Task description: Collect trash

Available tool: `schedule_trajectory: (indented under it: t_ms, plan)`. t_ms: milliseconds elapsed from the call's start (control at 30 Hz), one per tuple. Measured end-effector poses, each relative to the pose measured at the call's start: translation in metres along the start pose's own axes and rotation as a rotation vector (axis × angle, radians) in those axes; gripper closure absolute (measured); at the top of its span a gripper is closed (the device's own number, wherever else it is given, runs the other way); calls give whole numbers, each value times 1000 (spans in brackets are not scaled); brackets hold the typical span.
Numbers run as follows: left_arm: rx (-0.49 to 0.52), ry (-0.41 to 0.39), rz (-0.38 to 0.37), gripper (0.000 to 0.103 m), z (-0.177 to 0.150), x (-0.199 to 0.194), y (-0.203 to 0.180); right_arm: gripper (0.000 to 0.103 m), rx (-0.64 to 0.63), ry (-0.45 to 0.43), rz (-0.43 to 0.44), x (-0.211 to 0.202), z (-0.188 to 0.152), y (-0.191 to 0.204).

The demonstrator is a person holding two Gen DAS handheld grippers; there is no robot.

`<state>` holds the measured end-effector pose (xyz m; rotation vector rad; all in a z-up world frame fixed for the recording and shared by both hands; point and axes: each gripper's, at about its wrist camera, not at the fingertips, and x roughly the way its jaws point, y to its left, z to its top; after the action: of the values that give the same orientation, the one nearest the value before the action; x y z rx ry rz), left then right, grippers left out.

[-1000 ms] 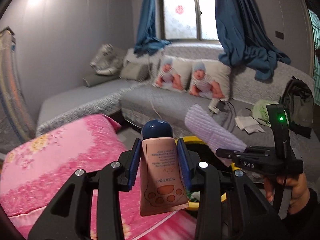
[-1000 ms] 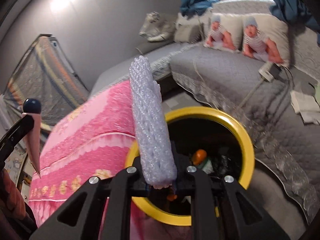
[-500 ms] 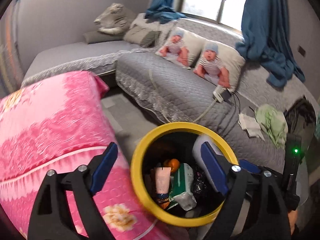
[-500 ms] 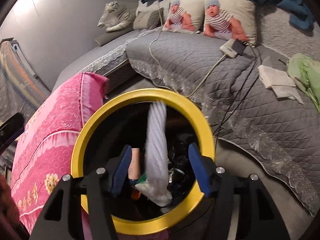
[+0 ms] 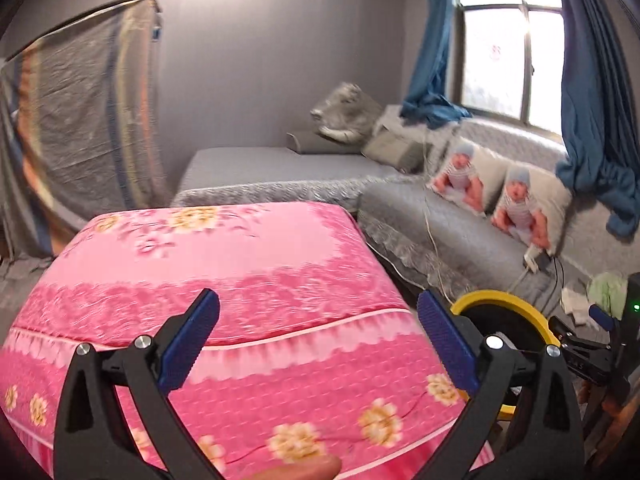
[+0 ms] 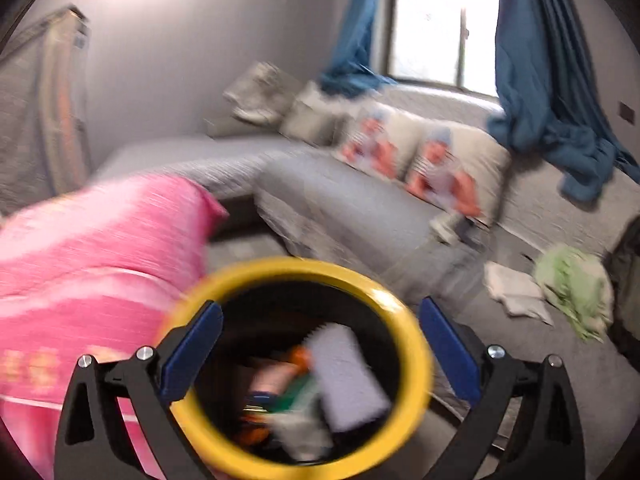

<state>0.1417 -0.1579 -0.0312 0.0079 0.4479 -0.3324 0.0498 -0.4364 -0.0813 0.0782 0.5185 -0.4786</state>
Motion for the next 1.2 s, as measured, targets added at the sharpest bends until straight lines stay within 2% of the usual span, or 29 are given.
schedule_trajectory:
  t_ms: [67,233,367,433,600,733,933,1200]
  plan:
    - [-30,-32,35,8,-2,-24,26,8,4,-77,100,-33,6,21]
    - [-56,-162,218,8,-14,-96,67,8,-39,-241,247,-110,20,78]
    - [-104,-228,323,8,-29,-137,87,8,2,-279,370,-149,20,107]
    - [-127,-237,332,8,-35,-153,97,8,24,-286,398,-163,15,118]
    - [-138,-280,403,8,-50,-177,102,8,62,-353,387,-186,-4,131]
    - [-147,-302,446,8,-59,-188,99,8,50,-337,371,-186,-13,132]
    - [-182,-305,420,8,-62,-195,94,8,27,-309,387,-185,-24,136]
    - [-165,-298,389,8,-65,-196,88,8,31,-274,398,-182,-27,140]
